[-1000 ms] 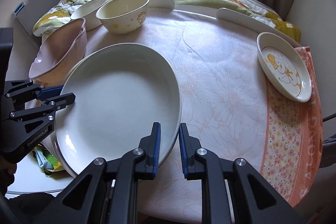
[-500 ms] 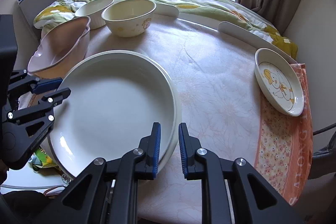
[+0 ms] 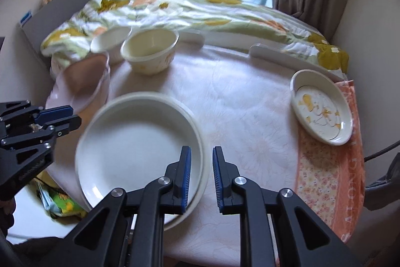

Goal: Organize plates and bowls
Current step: 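Lower the white plate onto the yellow plate and open both grippers, then grasp the rim of the small duck-print plate with both grippers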

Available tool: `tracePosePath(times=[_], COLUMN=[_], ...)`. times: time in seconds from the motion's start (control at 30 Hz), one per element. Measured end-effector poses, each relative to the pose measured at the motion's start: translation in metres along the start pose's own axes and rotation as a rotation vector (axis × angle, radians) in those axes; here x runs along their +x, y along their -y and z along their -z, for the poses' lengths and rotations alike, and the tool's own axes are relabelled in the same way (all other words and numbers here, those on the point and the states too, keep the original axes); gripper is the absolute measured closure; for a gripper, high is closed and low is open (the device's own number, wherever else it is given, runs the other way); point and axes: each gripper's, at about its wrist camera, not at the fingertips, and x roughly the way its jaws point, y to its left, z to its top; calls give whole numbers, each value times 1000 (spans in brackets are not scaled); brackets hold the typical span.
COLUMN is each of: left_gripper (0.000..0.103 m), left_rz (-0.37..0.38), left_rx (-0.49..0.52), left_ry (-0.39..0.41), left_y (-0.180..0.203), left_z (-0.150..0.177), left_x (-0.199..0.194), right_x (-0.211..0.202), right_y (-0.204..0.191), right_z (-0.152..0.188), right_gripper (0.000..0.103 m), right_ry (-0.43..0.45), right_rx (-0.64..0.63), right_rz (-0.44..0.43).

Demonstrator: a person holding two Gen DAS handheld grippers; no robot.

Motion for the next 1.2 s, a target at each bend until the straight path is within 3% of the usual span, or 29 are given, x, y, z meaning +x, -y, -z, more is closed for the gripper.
tracePosePath(times=[0.03,0.07,0.13,0.17,0.2,0.37,0.5,0.63,0.77,0.87,1.03,1.07,1.2], left_gripper=[87,78,34,4,0,0,0,0,0,0,2,7,28], left_rz=[27,50,90,104,128,210,321,386,426,473,490,485,491], left_rx=[-11,-17,-16,-11,-2,56,75,107,127,132,157,158,157], left_ry=[18,31,84,120,157,167,135,128,69,20,-111,-135,-212], left_y=[-2,-3,-1,1,5,33,63,101,139,161,196,202,217], left_z=[-7,-12,-25,-30,-35,-68,-103,-136,-169,-189,-211,-214,-220], left_x=[-6,-9,-18,-23,-29,-26,-8,9,40,70,144,157,199], right_x=[-7,-11,-22,-28,-36,-62,-80,-95,-88,-68,-13,-1,42], right_y=[6,10,20,25,32,69,109,146,183,213,248,255,273], right_z=[-3,-5,-6,-5,-3,11,15,16,11,13,22,24,28], right_gripper=[87,85,53,13,0,0,0,0,0,0,1,5,41], right_ry=[15,25,53,68,89,110,64,108,112,114,76,71,24], right_rx=[26,46,91,111,131,227,283,364,413,513,645,682,752], right_rz=[-1,-1,6,13,24,106,203,219,196,104,15,-22,-91])
